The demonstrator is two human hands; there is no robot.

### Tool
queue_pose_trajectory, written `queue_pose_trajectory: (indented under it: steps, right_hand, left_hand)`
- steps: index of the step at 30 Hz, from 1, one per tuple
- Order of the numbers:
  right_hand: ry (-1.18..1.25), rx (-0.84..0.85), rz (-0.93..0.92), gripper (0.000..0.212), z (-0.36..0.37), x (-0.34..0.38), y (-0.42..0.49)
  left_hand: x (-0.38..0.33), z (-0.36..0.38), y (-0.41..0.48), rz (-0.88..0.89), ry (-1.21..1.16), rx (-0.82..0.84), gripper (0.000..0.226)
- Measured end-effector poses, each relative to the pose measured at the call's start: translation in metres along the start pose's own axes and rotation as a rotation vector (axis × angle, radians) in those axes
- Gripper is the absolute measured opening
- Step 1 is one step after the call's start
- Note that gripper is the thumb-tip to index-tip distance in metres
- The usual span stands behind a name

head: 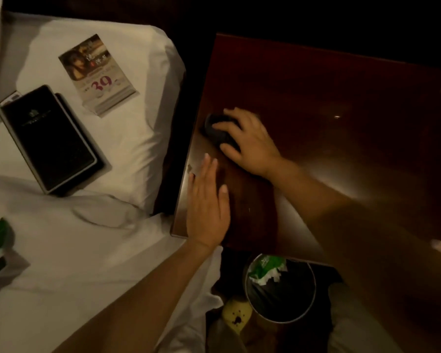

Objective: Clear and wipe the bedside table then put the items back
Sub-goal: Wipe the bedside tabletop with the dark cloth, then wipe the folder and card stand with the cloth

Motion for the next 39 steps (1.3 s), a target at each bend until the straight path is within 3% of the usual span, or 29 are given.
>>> queue_pose_trajectory:
  steps: [3, 5, 8, 13, 21, 26, 29, 33, 36, 39]
  right_hand:
    - [0.009, 0.03, -0.013, 0.048, 0.021, 0.034, -0.063]
    - [0.075, 0.01, -0.027, 0.049, 0.038, 0.065, -0.097]
    - [0.335, 0.003, 0.154, 0.051, 0.059, 0.103, -0.128]
    - [0.278, 0.131, 0.154, 0.047, 0.07, 0.144, -0.148]
    - [0.868, 0.376, 0.394, 0.029, 0.033, 0.208, -0.138]
    - [1.04, 0.346, 0.555, 0.023, 0.013, 0.249, -0.09]
    - [1.013, 0.347, 0.572, 0.027, 0.008, 0.278, -0.06]
    - [0.957, 0.377, 0.543, 0.029, 0.013, 0.315, -0.026]
    - [0.895, 0.4, 0.489, 0.03, 0.027, 0.338, -0.005]
    - [0.848, 0.454, 0.456, 0.029, 0.05, 0.356, 0.002]
  left_hand:
    - [0.004, -0.02, 0.001, -0.161, -0.299, -0.177, 0.05]
    - [0.006, -0.035, -0.002, -0.239, -0.338, -0.277, 0.05]
    - [0.01, -0.059, -0.015, -0.34, -0.369, -0.373, 0.045]
    - [0.03, -0.118, -0.048, -0.5, -0.353, -0.485, 0.031]
    - [0.073, -0.218, -0.113, -0.759, -0.255, -0.548, 0.028]
    - [0.117, -0.293, -0.136, -0.921, -0.121, -0.637, 0.031]
    - [0.151, -0.325, -0.146, -1.015, -0.042, -0.616, 0.036]
    - [0.191, -0.341, -0.156, -1.21, 0.029, -0.43, 0.044]
    - [0.213, -0.339, -0.16, -1.341, -0.017, -0.298, 0.048]
    - [0.226, -0.333, -0.161, -1.419, -0.1, -0.292, 0.049]
Point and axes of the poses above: each hand's wrist, its own y-axis towards the middle knuckle, its own z-axis out of the palm, x = y × z, the point moved 4 cm from there along y, towards the middle knuckle, and after that the axes turned 6 degrees about z, right-handed, at the moved point
